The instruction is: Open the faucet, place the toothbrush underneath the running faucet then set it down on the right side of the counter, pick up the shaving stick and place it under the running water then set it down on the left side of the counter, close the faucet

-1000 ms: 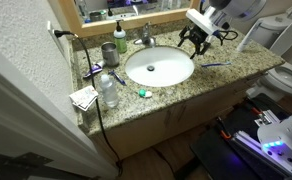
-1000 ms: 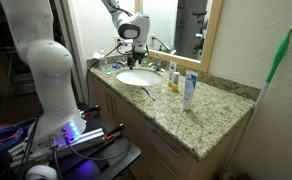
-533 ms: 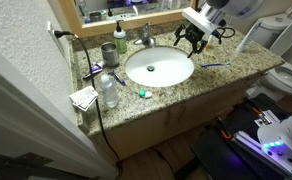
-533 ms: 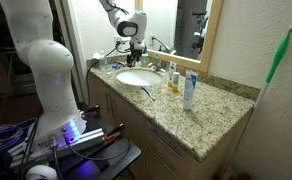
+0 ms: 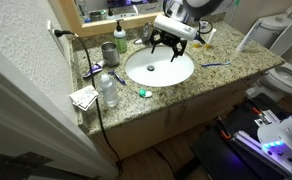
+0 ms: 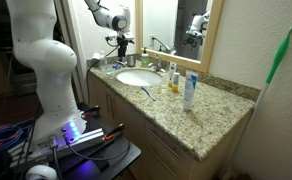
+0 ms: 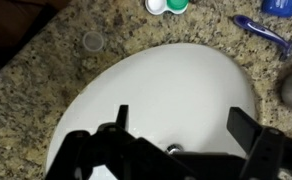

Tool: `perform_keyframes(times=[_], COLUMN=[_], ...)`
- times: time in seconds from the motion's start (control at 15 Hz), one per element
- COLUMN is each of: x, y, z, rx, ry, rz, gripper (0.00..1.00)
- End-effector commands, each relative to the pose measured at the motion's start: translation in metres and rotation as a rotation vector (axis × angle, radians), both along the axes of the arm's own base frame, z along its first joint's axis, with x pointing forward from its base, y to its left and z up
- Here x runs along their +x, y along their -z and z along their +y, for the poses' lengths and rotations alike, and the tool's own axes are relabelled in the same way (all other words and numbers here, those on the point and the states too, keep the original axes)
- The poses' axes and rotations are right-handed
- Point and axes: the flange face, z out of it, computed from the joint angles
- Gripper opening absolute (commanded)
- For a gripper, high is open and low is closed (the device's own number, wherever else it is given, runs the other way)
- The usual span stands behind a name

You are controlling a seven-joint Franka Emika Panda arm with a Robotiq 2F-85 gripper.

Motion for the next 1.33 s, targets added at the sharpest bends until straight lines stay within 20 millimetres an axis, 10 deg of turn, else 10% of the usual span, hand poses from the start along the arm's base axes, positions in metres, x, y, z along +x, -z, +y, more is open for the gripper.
perform_keyframes(times=[0.0, 0.53, 0.87, 1.27], x=[0.002, 0.014, -0.001, 0.000], y=[-0.001, -0.049, -0.050, -0.026], z=[-0.001, 0.102, 0.089, 0.142], rx=[-0.001, -0.214, -0.193, -0.337], ry=[-0.008, -0.461, -0.372, -0.713], rz=[0.001, -0.079, -0.085, -0.160], gripper=[1.00, 1.00, 1.00, 1.00])
